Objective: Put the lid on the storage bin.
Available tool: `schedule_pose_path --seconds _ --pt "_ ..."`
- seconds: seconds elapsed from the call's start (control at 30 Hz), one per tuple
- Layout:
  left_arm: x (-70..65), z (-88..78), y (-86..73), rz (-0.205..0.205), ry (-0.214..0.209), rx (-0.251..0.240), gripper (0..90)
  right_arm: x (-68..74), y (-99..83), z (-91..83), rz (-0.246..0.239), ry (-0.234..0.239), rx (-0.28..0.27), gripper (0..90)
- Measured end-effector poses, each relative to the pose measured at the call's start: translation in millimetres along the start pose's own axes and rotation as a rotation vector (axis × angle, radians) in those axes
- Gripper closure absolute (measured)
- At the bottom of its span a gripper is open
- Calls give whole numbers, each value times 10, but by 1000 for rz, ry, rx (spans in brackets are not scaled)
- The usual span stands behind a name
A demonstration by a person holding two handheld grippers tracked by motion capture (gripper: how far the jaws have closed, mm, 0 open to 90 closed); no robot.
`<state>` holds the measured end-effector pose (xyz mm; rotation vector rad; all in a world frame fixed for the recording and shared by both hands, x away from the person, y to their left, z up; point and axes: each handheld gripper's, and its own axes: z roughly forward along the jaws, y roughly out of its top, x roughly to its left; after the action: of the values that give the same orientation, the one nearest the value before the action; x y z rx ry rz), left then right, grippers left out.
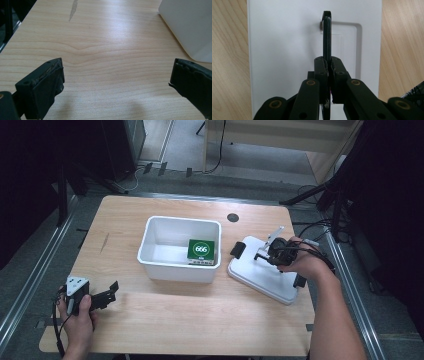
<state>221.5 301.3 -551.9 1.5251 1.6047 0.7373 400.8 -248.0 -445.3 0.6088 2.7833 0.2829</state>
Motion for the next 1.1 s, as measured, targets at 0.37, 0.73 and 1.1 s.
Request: schedule_pose_path --seconds 0.37,0.73,1.1 --pt "-2 0 1 1 4 1 0 -66 30 -356 -58 -24 -42 860" --pt "-4 1 0 2 3 -1 0 -121 165 -740 -92 -44 -67 860" --pt "-6 3 0 2 4 -4 0 -147 335 -1078 -121 -48 -81 860"
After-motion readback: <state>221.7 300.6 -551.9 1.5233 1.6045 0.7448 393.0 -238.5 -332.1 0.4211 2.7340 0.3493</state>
